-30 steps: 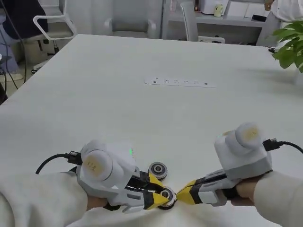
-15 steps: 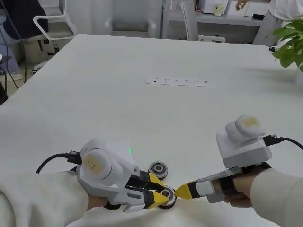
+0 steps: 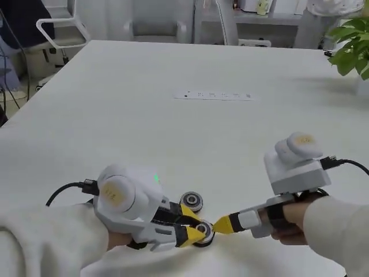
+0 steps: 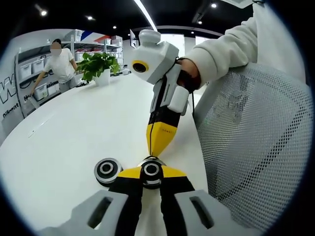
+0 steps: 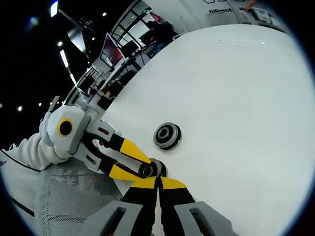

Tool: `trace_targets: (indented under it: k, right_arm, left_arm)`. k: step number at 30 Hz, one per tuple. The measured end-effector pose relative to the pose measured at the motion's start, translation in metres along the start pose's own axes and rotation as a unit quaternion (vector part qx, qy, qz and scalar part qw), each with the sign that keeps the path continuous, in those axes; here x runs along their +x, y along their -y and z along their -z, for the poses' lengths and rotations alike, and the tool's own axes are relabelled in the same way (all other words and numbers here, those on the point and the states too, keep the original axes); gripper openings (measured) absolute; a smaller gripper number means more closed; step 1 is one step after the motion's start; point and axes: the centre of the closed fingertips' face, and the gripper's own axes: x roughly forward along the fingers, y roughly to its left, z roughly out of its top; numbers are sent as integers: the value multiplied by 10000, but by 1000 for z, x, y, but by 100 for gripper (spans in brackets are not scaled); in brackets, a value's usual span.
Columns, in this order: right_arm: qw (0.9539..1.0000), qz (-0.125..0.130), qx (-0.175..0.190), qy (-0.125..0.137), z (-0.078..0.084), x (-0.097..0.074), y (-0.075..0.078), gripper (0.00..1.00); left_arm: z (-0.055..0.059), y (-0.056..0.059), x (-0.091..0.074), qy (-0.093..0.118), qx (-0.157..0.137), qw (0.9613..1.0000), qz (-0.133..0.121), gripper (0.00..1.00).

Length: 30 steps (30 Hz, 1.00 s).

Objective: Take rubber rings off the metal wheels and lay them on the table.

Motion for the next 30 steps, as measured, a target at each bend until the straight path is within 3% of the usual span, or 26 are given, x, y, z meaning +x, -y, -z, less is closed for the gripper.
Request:
trace_targets:
  k: [30]
  right_arm:
    - [9998, -161, 86, 12, -2, -2, -7, 0]
  left_arm:
    - [-2, -1, 3, 32, 68, 10000, -13, 8]
